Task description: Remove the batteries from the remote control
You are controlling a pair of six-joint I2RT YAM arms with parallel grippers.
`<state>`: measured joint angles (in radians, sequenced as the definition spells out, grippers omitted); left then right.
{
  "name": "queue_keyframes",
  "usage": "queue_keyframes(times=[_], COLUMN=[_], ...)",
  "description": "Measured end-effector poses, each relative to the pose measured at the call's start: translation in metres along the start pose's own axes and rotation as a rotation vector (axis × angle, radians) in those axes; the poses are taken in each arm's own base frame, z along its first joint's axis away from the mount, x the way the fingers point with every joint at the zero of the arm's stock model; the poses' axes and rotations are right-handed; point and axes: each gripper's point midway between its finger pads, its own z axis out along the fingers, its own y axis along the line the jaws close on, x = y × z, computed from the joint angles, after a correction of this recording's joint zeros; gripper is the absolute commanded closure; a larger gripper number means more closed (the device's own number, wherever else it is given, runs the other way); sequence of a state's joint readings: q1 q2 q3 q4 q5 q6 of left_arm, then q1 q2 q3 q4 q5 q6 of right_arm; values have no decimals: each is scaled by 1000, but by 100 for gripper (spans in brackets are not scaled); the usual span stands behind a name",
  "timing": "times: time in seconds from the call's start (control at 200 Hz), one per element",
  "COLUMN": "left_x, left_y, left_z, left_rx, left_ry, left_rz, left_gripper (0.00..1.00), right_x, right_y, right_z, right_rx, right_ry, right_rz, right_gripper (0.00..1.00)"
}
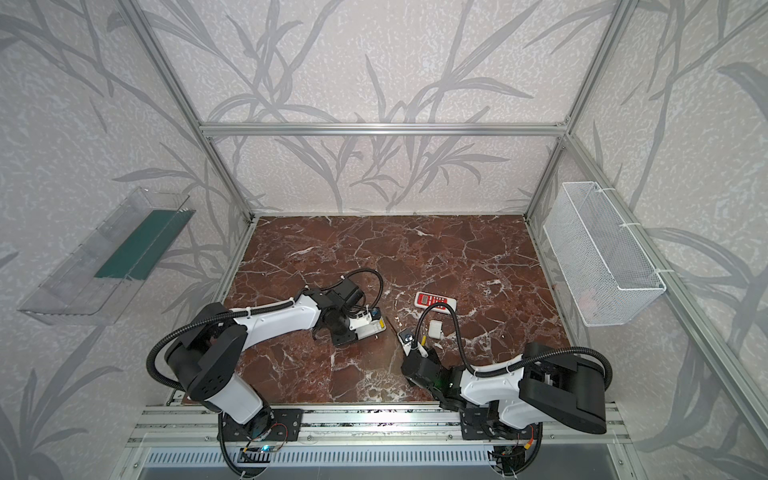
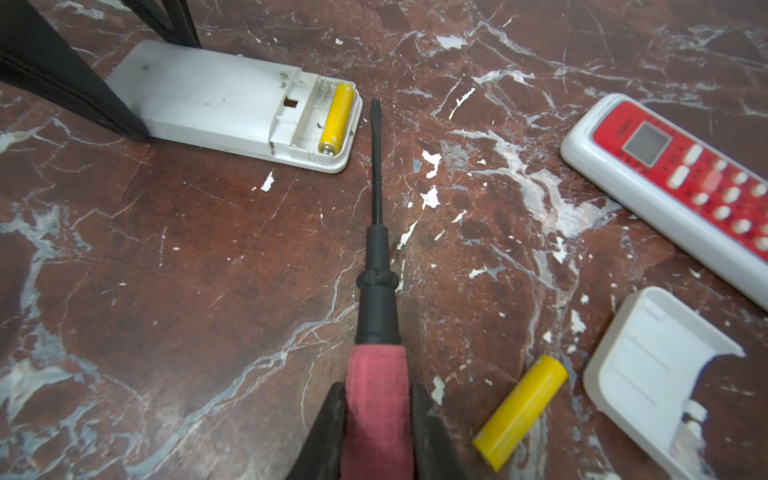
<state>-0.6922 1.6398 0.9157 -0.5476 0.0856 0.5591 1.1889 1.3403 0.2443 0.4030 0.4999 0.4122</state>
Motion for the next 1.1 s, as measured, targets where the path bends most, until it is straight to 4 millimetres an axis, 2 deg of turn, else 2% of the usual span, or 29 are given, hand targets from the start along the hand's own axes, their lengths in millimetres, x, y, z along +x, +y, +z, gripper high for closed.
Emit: queue_keyframes(times=[0.06, 0.07, 0.08, 0.085, 0.095, 0.11, 0.365, 0.555, 0.705, 0.85, 1.1], left_x=[2, 2, 3, 3, 3, 4, 6, 8, 9, 8, 4], left_y=[0, 0, 0, 0, 0, 0, 7, 20, 26, 22, 5], left_z=[0, 0, 0, 0, 0, 0, -3, -9, -11, -10, -7], left_rx=[-1, -2, -2, -3, -3, -2, -38, -109, -133, -110, -4], left_ry=[9, 10, 12, 13, 14, 17, 34, 41, 42, 35, 22], left_rz=[-3, -5, -5, -4, -2, -13, -15, -27, -36, -38, -39], left_gripper=[37, 31, 13, 7, 2, 1, 1, 1, 1, 1, 1], right_x=[1, 1, 1, 1, 1, 2, -6, -17, -14, -10, -18], right_y=[-1, -1, -1, -1, -2, -2, 1, 6, 5, 5, 8], right_z=[-1, -1, -1, -1, -1, -1, -4, -6, -7, -8, -13], right_rx=[3, 3, 3, 4, 4, 4, -1, -15, -18, -17, -36], right_ry=[7, 7, 9, 9, 10, 11, 16, -1, 12, 40, 31], right_rz=[-6, -8, -10, -10, -11, -13, -39, -48, -63, -76, -67], right_gripper=[100, 100, 100, 100, 100, 100, 100, 100, 100, 100, 100])
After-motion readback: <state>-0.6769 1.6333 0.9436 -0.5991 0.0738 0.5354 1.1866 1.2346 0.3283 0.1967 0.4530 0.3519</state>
